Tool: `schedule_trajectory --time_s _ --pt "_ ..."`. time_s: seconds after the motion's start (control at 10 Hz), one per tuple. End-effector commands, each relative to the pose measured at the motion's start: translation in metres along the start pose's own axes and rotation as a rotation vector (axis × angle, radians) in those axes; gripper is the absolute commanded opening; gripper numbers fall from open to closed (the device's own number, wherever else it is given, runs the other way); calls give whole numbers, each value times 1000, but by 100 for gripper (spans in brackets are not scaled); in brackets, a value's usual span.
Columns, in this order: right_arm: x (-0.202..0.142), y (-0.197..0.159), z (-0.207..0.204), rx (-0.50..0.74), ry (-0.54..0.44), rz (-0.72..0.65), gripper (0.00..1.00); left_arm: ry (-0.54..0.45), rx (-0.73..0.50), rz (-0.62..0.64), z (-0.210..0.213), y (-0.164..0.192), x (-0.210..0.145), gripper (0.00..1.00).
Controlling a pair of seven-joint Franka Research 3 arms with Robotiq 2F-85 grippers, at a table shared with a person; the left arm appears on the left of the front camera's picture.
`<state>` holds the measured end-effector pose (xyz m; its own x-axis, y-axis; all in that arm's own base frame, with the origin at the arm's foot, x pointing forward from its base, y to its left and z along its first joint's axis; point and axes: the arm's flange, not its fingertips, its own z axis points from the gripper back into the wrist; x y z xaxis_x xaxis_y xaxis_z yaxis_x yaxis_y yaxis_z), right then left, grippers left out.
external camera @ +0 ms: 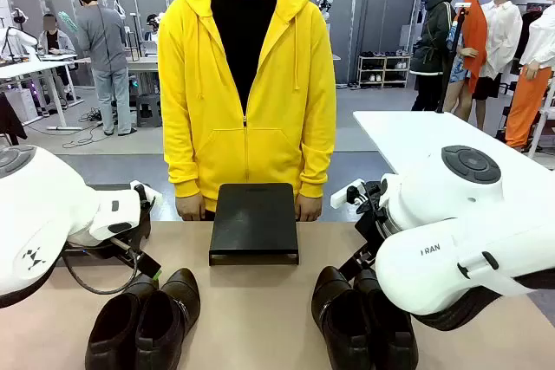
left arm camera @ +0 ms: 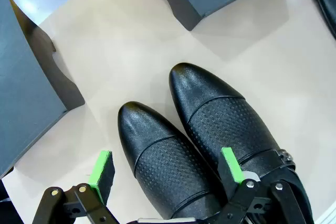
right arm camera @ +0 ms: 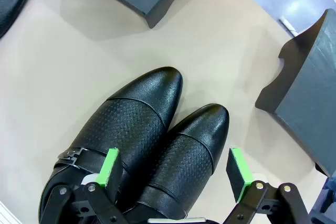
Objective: Place the shoes on the stand as instructed by the person.
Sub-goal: Pick up one pair of Shoes and place it on the Shoes Stand indicated by the person.
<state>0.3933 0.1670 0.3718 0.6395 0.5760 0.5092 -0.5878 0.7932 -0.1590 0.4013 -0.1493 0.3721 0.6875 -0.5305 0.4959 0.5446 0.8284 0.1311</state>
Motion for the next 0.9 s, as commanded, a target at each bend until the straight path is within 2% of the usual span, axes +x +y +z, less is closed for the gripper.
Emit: schedule_trajectory --time_s 0.0,0.8 --pt "0 0 0 0 0 0 100 0 0 -1 0 0 0 100" --pt "0 0 0 0 0 0 100 0 0 -1 0 0 0 100"
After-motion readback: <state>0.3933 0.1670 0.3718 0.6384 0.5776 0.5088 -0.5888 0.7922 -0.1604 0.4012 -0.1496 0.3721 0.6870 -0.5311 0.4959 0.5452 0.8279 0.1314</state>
